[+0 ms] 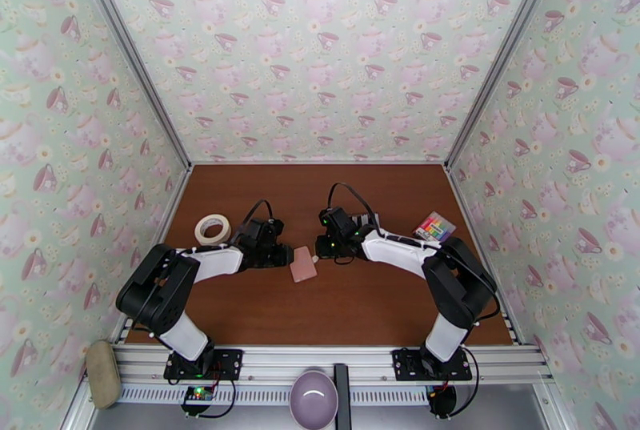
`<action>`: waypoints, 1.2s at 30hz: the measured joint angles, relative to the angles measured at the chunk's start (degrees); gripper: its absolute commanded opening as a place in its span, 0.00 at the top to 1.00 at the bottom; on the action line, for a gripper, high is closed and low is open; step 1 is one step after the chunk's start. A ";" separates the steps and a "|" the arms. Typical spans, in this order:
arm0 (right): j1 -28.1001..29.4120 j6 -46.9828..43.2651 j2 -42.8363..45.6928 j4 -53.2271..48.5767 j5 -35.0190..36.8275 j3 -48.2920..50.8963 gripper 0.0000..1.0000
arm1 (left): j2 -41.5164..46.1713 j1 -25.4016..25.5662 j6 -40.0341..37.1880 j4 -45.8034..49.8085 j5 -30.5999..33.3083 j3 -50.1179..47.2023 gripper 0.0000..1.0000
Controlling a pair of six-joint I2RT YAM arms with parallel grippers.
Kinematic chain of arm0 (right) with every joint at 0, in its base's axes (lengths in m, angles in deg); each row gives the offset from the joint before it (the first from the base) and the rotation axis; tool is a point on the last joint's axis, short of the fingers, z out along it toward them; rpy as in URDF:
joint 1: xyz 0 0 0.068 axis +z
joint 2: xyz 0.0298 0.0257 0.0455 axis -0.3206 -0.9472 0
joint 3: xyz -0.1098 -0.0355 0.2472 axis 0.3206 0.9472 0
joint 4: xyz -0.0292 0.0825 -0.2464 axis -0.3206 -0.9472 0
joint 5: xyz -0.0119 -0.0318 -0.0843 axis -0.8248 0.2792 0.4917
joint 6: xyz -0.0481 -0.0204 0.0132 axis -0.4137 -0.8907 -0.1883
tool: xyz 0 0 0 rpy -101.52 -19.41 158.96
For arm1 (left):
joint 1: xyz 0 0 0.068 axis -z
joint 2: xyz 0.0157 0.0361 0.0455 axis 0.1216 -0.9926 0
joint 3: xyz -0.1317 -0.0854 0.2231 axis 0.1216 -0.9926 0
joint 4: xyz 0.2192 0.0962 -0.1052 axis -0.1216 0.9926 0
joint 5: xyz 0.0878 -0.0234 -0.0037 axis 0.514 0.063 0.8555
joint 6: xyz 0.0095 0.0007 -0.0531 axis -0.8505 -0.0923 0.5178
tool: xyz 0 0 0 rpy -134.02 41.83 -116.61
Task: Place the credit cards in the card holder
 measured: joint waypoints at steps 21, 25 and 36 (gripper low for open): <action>0.00 0.02 -0.22 0.00 -1.05 0.00 0.99 | 0.00 0.00 0.02 0.00 0.00 0.02 0.68; 0.02 0.00 -0.22 0.00 -1.03 0.00 1.00 | -0.15 0.00 0.02 0.04 -0.02 0.11 0.68; 3.13 0.00 -0.22 -0.04 0.24 -0.24 1.00 | -0.63 0.00 0.02 0.92 -0.04 0.85 0.68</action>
